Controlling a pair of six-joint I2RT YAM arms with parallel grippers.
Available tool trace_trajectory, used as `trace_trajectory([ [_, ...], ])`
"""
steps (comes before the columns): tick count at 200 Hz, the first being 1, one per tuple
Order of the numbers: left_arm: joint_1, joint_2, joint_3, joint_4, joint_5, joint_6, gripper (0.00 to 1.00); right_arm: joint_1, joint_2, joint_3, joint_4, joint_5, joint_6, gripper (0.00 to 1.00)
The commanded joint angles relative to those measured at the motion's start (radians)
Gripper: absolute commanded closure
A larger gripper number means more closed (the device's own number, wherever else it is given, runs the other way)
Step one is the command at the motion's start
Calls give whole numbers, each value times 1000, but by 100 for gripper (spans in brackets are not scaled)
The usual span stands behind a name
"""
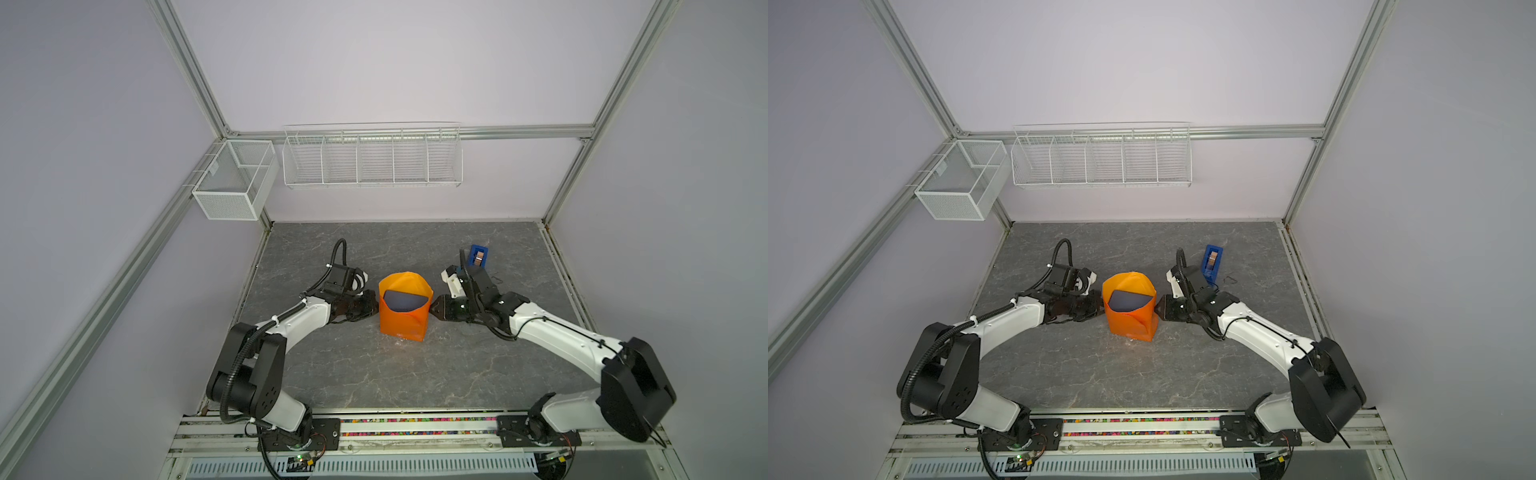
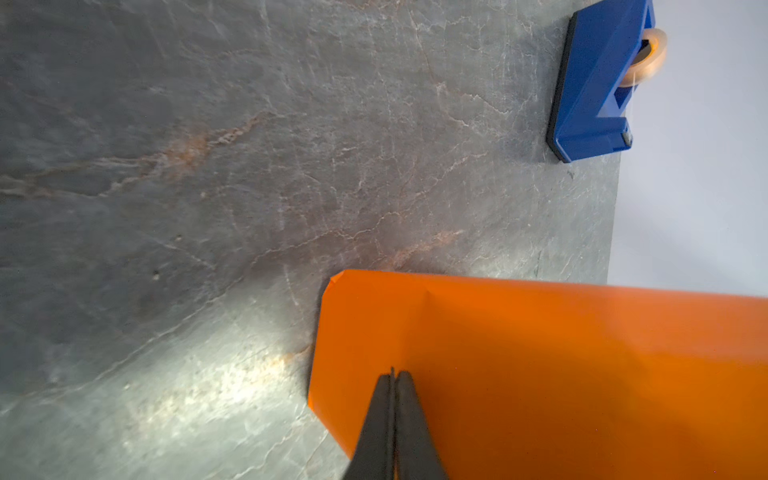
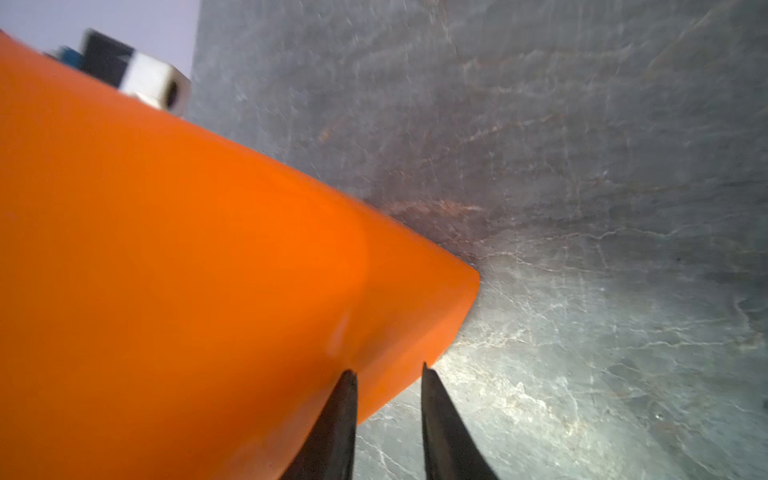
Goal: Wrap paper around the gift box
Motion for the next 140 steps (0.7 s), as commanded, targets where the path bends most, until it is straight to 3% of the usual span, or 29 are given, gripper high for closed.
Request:
trace_trajectory([
  [1, 29, -70, 31, -68, -53, 65, 90, -6, -81, -56, -33, 65, -78, 56],
  [21, 60, -152, 7, -68, -83, 111, 82, -4, -158, -101, -8, 50, -137, 35],
  [30, 72, -195, -3, -76, -114, 134, 78, -5, -192, -127, 19, 38, -163, 16],
  [38, 80, -235, -8, -91, -143, 147, 73, -5, -217, -145, 44, 25, -189, 9],
  [76, 94, -397, -74, -35, -171, 225, 43, 2, -250, -227, 155, -1, -302, 12],
  [89, 93, -449, -114, 30, -120, 252, 39, 21, -260, -277, 254, -43, -361, 12],
  [107, 93, -519, -205, 167, -40, 303, 37, 74, -283, -380, 445, -12, -406, 6],
  [140, 91, -612, -344, 352, -66, 258, 31, 132, -222, -411, 568, 5, -432, 1],
])
